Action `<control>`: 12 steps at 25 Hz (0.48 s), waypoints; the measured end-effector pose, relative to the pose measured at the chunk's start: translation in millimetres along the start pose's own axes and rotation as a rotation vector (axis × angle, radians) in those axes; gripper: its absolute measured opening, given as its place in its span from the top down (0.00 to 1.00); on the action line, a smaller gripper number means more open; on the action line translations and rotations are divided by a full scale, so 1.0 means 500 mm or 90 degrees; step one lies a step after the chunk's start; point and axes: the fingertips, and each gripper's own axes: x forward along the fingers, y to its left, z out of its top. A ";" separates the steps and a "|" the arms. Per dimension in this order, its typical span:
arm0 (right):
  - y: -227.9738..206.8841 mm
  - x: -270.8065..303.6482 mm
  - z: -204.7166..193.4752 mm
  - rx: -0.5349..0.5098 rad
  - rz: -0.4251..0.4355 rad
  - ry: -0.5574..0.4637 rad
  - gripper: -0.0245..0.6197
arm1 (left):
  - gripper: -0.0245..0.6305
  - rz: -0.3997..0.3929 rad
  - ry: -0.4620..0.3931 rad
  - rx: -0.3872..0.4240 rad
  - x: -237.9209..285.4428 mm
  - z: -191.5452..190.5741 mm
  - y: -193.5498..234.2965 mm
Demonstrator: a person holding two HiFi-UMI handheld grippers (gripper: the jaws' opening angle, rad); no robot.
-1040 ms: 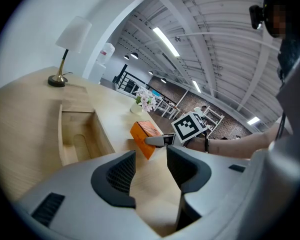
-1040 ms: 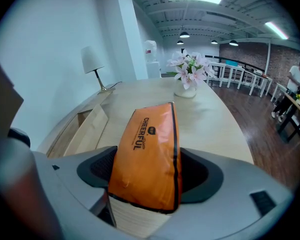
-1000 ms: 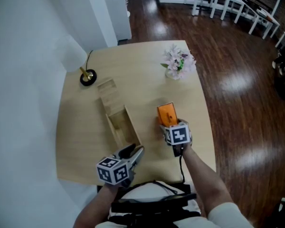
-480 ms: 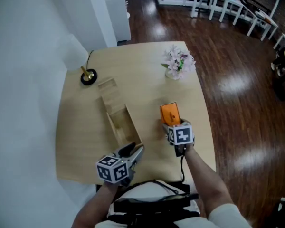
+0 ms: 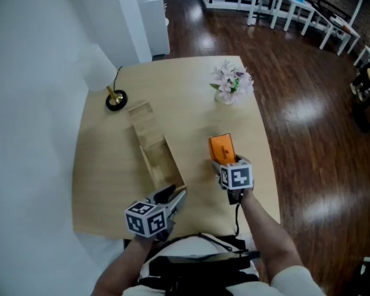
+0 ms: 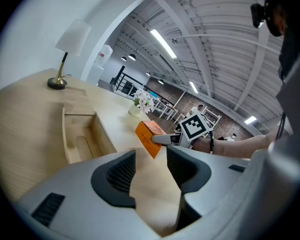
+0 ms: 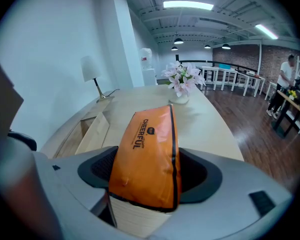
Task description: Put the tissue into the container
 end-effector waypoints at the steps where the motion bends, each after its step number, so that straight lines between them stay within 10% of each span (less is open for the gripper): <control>1: 0.001 -0.003 0.001 0.000 0.000 -0.002 0.37 | 0.67 0.000 -0.001 -0.001 -0.002 0.001 0.001; 12: 0.049 -0.036 0.038 -0.011 0.013 -0.041 0.37 | 0.67 -0.001 -0.013 0.002 -0.032 0.008 0.018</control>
